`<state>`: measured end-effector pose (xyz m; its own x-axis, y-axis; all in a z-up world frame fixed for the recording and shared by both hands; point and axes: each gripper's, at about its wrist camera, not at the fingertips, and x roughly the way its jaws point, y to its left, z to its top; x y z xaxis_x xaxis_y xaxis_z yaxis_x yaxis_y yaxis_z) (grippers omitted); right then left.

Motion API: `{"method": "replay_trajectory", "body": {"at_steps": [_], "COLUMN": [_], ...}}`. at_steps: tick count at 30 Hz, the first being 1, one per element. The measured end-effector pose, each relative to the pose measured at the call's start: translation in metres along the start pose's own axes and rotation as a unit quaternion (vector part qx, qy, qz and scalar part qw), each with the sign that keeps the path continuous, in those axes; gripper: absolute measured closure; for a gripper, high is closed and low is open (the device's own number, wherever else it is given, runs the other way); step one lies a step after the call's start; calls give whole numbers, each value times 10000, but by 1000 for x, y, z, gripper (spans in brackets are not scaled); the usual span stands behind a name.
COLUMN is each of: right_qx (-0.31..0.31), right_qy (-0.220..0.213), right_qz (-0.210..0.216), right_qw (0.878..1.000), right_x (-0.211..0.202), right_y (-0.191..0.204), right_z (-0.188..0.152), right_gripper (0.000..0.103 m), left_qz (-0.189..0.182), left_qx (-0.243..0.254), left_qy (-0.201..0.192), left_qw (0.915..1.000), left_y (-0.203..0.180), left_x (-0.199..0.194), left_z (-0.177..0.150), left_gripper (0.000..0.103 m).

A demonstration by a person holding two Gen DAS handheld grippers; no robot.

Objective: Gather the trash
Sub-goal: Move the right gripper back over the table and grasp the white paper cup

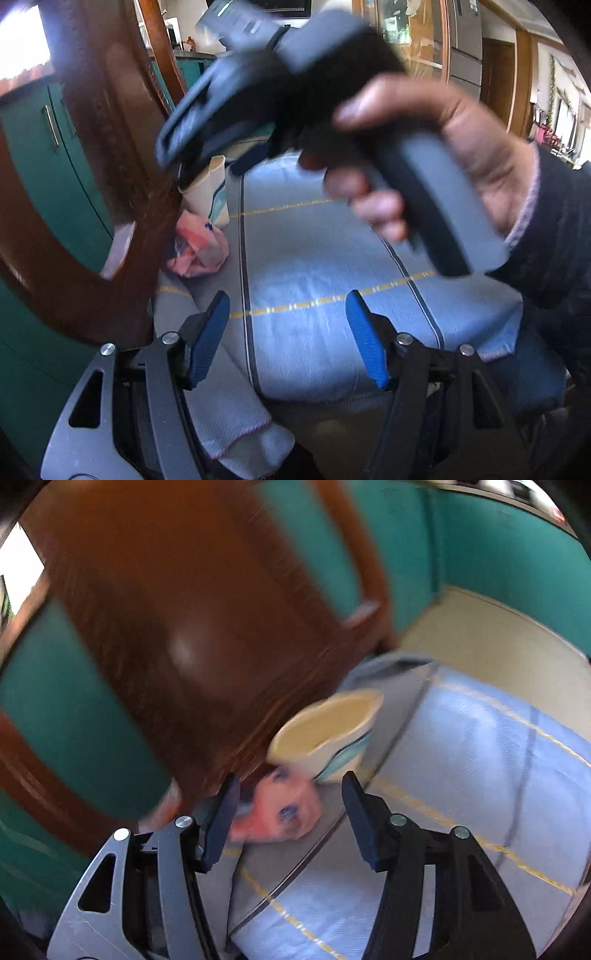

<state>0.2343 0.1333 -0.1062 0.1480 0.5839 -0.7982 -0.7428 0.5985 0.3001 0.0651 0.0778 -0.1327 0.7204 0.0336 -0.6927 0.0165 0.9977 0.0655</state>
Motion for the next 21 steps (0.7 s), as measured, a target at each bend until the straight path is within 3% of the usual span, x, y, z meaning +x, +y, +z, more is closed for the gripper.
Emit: {"method": "replay_trajectory", "body": {"at_steps": [4,5,6,8,13,15,17,18,19,21], "right_qx": [253,262,269,333,212,163,78,112,201,499], "right_qy": [304,339,395,381,165,329,568,571,526,218], "right_qz": [170,153,171,189,-654,-1375,-1699,-1688,-1619,-1332], "right_qw": [9991,9990,9987,9985,9975,9898,9838,9839,9852,9896], "right_x": [31,37,40,35,-16,-37,-46,-50,-53,-61], "right_y": [0,1,1,0,-19,-37,-49,-52,-54,-53], "right_z": [-9,-11,-13,-18,-36,-46,-55,-56,-55,-46], "right_gripper": [49,57,73,76,78,77,73,67,53,45], "left_qz": [-234,-267,-309,-371,-535,-621,-718,-754,-794,-828], "left_qx": [35,51,74,70,0,-36,-46,-45,-41,7], "left_qy": [71,65,49,36,49,55,86,101,115,95], "left_qw": [9997,9996,9995,9993,9986,9980,9974,9971,9968,9965], "left_y": [1,1,1,1,2,0,-2,-3,-2,-7], "left_x": [-1,-2,-4,-5,-2,-2,1,2,3,3], "left_z": [-6,-7,-7,-8,-9,-11,-10,-10,-10,-8], "left_gripper": [37,37,37,37,37,37,37,37,37,37]}}
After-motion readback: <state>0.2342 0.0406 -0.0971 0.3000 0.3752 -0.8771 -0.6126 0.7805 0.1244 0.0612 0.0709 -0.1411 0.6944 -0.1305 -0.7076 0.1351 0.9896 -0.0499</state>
